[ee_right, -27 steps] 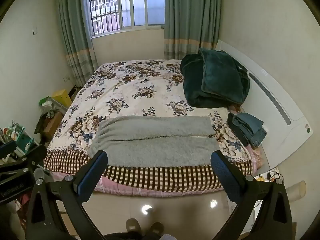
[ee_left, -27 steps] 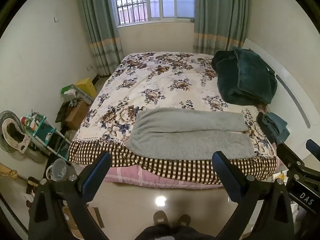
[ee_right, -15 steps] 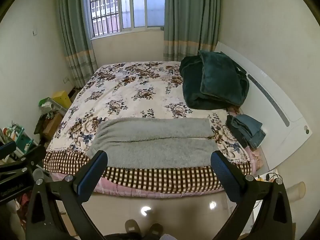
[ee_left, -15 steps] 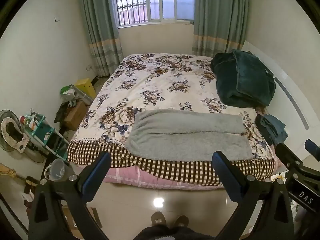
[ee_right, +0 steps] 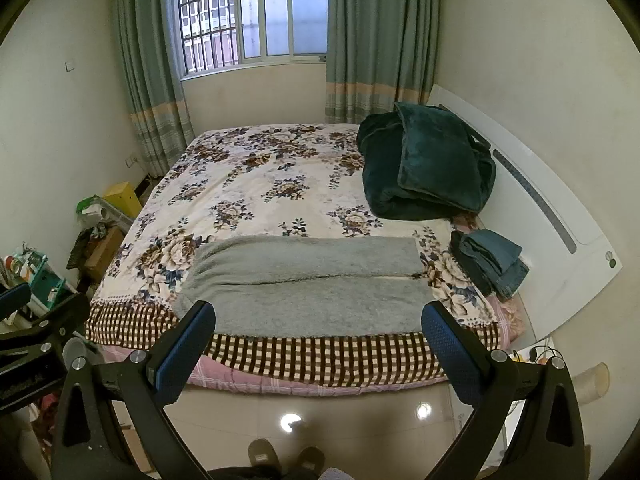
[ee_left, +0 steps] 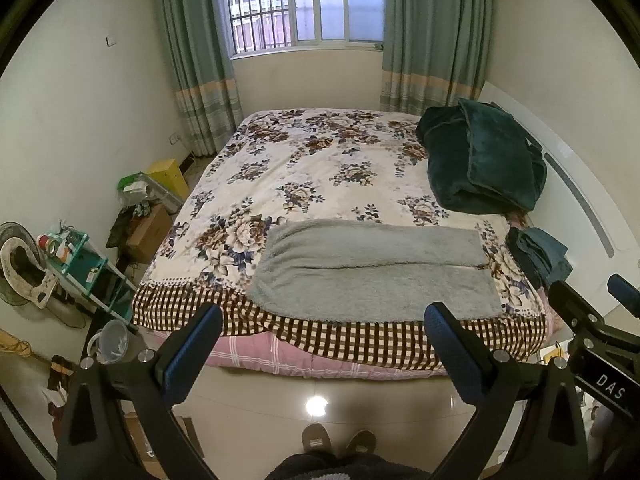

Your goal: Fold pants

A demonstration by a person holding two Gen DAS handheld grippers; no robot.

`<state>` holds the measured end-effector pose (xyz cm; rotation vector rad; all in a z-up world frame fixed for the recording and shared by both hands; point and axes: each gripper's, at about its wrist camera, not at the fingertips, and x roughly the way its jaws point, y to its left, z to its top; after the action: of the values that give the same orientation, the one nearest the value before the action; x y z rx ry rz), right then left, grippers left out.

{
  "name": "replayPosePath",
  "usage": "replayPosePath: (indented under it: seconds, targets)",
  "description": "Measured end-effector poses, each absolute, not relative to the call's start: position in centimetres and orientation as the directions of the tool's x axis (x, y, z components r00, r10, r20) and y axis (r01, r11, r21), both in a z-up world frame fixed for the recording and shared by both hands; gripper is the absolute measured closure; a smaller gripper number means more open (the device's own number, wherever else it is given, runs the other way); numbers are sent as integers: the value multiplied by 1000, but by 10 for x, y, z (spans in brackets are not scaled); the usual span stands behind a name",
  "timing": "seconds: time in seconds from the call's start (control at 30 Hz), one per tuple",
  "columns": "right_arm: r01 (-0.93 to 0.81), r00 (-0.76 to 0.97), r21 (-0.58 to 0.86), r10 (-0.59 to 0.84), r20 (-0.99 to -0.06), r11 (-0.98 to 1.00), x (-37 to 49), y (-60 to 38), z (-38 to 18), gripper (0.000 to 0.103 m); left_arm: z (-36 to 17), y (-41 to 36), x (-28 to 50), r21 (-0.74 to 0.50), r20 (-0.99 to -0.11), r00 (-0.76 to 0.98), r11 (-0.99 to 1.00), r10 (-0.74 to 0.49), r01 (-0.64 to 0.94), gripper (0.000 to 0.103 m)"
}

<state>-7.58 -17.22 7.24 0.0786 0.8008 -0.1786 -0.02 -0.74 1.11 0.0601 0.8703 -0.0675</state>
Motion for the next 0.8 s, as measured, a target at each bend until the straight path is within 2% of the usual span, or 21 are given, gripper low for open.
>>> replayPosePath:
  seconds: [0.8]
  targets:
    - [189, 691, 1, -132, -711, 982, -80, -176, 79, 0, 13, -10, 3, 16, -763, 646, 996, -41, 82, 0]
